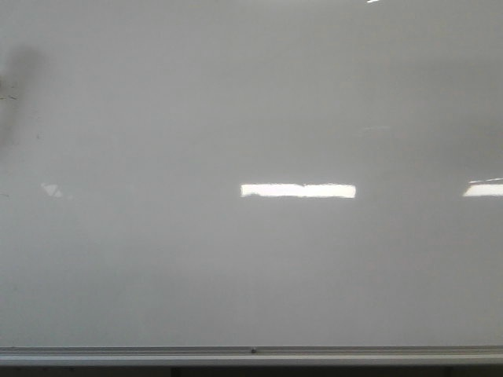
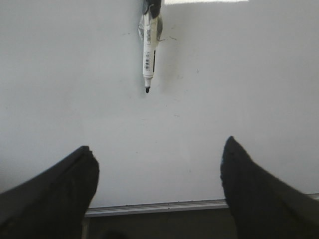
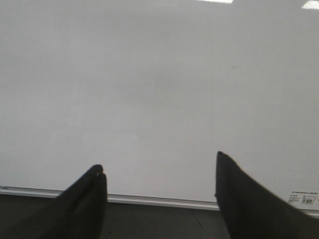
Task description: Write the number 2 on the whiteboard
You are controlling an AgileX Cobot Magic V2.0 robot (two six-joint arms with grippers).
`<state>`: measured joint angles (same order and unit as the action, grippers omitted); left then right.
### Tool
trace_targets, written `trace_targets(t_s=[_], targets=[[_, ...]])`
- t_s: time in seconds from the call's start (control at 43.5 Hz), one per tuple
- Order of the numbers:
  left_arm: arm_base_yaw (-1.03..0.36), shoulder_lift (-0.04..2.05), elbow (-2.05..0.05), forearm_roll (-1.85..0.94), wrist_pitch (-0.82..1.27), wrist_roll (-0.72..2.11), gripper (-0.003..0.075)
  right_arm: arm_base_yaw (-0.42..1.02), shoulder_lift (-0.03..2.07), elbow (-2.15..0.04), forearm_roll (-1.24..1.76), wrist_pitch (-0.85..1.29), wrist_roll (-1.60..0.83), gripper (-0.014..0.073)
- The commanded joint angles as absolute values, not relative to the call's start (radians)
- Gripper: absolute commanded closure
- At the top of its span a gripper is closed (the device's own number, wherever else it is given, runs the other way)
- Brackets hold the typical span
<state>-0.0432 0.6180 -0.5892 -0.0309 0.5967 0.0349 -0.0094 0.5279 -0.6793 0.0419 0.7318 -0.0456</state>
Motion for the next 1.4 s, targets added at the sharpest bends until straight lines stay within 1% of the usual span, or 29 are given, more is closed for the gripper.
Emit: trace_targets(t_s=[0.0,0.253,0.805,1.081,1.38], targets=[[-0.042,0.686,-0.650,-0.033,0.514,0.040,0.0149,-0.009,0.538,-0.710,0.039,0.672,-0.054,0.0044],[-0.042,0.861,-0.727,-0.033,0.423,0.040,0.0158,-0.009,0.538,-0.710,0.039,0.671,-0.054,0.0044],[-0.042,1.227,-0.857,-0.033,0.297,0.040,0.0158,-0.009,0.538,-0.710,0.039,0.671,-0.054,0.0044],[-0.042,1.363,-0.920,-0.033,0.205,0.040,0.0158,-0.009,0.538,-0.710,0.039,0.669,-0.054,0.0044],[-0.042,1.468,-0.980,-0.033,0.183,0.040,0.0158,-0.009,0.538,-0.710,0.039,0.670,-0.054,0.0044]])
